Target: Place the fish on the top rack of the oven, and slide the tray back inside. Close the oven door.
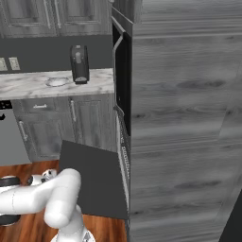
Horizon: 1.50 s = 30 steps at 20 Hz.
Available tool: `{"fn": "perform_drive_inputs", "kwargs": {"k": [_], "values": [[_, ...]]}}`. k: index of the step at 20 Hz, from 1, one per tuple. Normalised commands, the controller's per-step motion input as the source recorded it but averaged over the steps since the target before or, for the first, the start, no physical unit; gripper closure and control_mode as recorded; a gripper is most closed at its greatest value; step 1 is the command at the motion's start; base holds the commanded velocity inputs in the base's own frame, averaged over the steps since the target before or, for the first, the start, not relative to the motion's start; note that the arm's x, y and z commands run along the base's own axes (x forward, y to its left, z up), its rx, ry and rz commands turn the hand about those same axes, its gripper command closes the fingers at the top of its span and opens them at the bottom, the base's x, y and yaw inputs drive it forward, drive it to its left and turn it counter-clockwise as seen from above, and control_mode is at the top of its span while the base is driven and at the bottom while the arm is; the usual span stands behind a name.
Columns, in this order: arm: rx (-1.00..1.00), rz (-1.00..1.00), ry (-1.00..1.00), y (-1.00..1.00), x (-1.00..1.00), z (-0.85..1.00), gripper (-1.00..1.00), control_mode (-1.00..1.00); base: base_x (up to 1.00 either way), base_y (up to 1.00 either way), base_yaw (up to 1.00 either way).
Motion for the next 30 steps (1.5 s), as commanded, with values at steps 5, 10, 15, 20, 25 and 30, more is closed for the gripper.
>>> {"fn": "perform_drive_inputs", "kwargs": {"k": [5,10,15,20,25,30], "values": [[0.00,-0.08,-0.16,-0.14,-0.01,-0.79,-1.00,-1.00,0.00,0.00,0.00],[0.00,-0.14,-0.26,-0.77,-0.32,-0.34,-1.00,-1.00,0.00,0.00,0.00],[0.00,-0.18,-0.27,-1.00,-0.38,-0.14,-1.00,-1.00,0.00,0.00,0.00],[0.00,-0.15,-0.21,-1.00,-0.32,0.00,-1.00,-1.00,0.00,0.00,0.00],[0.00,-0.13,-0.14,-1.00,-0.24,-0.02,-1.00,-1.00,0.00,0.00,0.00],[0.00,-0.15,-0.01,-1.00,-0.02,-0.07,-1.00,-1.00,0.00,0.00,0.00]]}}
